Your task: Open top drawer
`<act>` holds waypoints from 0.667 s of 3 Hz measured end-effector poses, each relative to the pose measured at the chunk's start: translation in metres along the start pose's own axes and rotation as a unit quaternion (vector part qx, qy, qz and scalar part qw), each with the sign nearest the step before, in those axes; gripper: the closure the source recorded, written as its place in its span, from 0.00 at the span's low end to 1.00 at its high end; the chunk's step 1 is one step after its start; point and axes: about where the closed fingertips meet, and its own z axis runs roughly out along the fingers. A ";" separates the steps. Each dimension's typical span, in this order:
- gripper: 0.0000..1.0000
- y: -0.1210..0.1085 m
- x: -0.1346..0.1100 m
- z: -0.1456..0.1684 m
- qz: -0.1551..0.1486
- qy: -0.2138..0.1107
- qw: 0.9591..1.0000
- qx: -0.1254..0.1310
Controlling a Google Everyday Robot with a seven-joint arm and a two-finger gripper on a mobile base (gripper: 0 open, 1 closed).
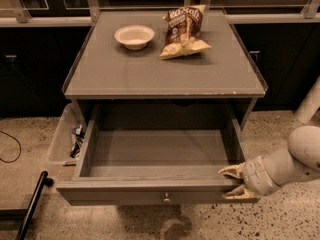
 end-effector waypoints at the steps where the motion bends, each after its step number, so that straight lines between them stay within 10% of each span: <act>1: 0.85 0.000 0.000 0.000 0.000 0.000 1.000 0.000; 2: 0.63 0.000 0.000 0.000 0.000 0.000 1.000 0.000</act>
Offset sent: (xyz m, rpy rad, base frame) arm 0.0000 0.0000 0.0000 0.0000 0.0000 0.0000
